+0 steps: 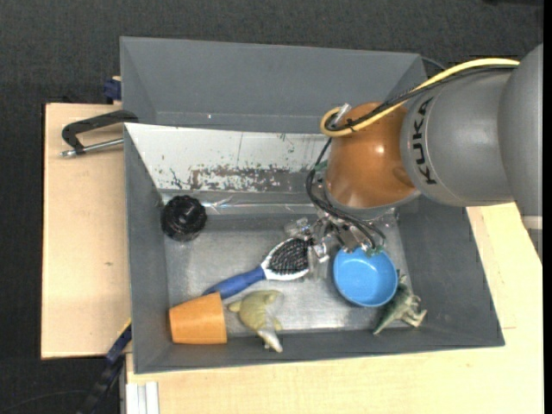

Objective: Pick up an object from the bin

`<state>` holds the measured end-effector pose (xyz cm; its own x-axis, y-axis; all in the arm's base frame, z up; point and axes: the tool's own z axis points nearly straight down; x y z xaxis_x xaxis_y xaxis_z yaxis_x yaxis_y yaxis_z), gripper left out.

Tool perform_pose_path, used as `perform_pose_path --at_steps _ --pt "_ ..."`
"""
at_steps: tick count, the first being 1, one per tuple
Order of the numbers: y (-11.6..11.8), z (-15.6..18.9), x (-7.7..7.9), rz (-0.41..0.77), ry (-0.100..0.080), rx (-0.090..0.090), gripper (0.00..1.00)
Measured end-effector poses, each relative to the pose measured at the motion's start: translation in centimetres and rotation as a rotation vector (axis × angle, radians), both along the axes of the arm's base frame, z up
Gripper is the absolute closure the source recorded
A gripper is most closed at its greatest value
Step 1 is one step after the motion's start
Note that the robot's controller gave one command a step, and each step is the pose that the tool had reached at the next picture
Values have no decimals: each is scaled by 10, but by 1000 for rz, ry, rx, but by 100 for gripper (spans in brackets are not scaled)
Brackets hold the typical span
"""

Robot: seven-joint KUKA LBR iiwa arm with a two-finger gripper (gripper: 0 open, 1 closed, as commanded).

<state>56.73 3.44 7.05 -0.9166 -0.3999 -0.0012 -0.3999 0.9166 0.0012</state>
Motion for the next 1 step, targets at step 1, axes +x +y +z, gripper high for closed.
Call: perform_pose_path --at_steps 1 --pt "-30 151 -32 615 -9 -3 100"
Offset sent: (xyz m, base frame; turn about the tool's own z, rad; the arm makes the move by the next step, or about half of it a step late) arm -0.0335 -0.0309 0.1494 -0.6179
